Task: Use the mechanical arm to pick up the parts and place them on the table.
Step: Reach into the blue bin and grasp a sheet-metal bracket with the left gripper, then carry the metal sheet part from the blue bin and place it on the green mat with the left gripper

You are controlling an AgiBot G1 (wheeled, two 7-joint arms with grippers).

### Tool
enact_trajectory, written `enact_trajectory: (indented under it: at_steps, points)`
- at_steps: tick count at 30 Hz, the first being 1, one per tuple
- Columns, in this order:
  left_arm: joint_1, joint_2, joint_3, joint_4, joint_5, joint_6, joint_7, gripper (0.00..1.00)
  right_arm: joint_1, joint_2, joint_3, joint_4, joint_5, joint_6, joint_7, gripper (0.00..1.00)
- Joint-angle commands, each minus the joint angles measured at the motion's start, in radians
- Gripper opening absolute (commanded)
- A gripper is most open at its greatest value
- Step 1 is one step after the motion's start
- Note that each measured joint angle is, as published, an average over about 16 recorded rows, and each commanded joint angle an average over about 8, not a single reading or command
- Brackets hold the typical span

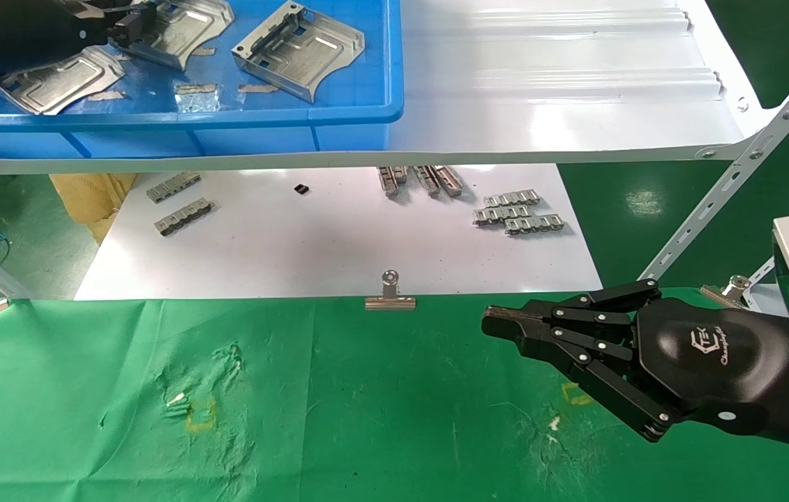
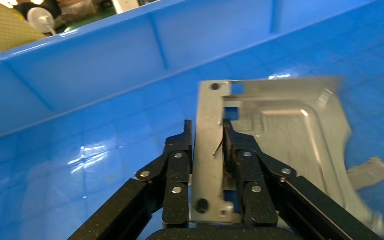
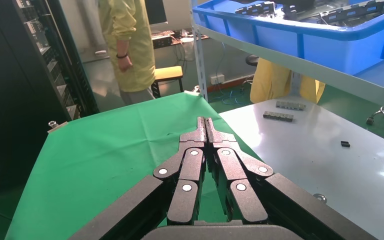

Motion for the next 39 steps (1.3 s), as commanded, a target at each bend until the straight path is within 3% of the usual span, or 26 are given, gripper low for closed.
enact_trajectory:
  at_steps: [1,14,22,27,39]
  points:
    - [0.002,0.005,0.000,0.002,0.000,-0.020,0.000,0.00,0.000,0.000,0.000,0.000,0.000,0.000,0.000,0.00]
    - [-0.007,0.002,-0.022,-0.016,-0.031,-0.018,0.000,0.00,0.000,0.000,0.000,0.000,0.000,0.000,0.000,0.00]
    - [-0.013,-0.023,-0.062,-0.050,-0.090,0.065,0.023,0.00,0.000,0.000,0.000,0.000,0.000,0.000,0.000,0.00]
    - [-0.010,-0.057,-0.088,-0.084,-0.131,0.206,0.059,0.00,0.000,0.000,0.000,0.000,0.000,0.000,0.000,0.00]
    - [0.037,-0.159,-0.136,-0.164,-0.228,0.728,0.209,0.00,0.000,0.000,0.000,0.000,0.000,0.000,0.000,0.00]
